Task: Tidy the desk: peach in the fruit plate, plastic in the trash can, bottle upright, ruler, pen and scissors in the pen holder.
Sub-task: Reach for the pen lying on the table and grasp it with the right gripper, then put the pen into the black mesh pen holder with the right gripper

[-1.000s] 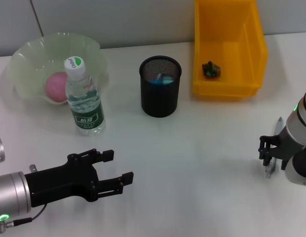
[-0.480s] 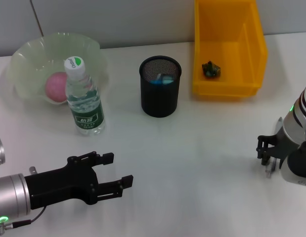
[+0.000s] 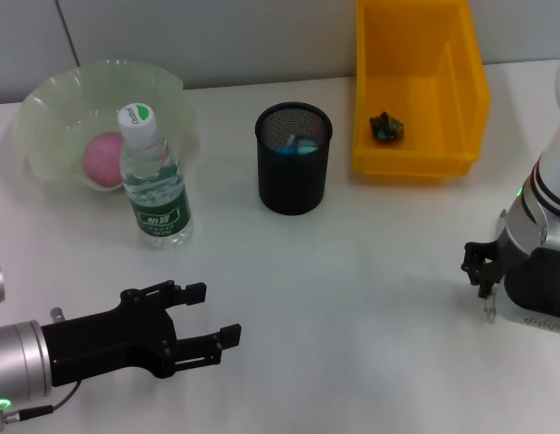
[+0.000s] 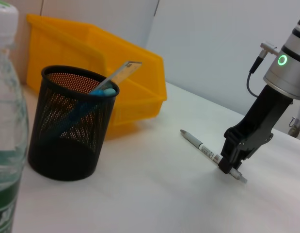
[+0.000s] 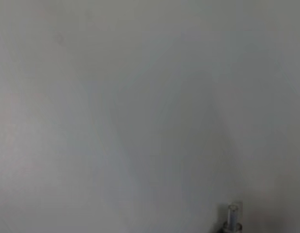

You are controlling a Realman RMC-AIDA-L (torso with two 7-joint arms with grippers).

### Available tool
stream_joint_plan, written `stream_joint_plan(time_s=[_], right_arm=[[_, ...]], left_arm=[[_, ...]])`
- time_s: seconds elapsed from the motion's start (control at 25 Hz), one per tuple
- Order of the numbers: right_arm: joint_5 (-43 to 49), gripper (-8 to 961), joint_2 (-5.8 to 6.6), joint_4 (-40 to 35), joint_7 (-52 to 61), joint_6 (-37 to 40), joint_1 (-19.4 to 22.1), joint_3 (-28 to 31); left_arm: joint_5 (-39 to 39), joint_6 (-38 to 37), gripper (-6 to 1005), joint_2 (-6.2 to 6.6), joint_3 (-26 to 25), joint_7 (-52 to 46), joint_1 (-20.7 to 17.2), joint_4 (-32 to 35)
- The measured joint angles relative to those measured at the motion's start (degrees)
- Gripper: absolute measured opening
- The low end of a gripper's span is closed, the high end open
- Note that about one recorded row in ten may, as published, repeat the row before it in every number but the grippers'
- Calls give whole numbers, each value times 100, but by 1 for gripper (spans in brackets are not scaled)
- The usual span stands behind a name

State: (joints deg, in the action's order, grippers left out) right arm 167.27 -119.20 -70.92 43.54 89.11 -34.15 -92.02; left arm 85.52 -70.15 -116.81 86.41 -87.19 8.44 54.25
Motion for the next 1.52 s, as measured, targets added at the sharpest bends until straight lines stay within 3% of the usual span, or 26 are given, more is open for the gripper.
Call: stream_joint_plan(time_s=[0.16,0.64,0.96,1.16,1.32,1.52], right_arm=[[0,176,7,86,24,-60,-43,-3],[-68,176,-6,128,87,106,-255,221],[-766,177,-5,-1012,630,1113,-291,517],[-1643,177,-4,-2231,1647,1552,-273,794],[-2180,177,-1,-2644,2232,1585,-263,1142],[-3012,177,-14,-2793,3168,1078,-131,1868]], left_arm=[[0,-37,825,3,-65,0,11,-2],[17,-225,824,23,-182,0,-17,88],[142,-519,824,43,-404,0,-17,182],[293,-628,825,-58,-488,57,-212,793],[431,-577,825,-165,-684,121,-524,1483],[125,-583,825,-169,-870,380,-741,1783]])
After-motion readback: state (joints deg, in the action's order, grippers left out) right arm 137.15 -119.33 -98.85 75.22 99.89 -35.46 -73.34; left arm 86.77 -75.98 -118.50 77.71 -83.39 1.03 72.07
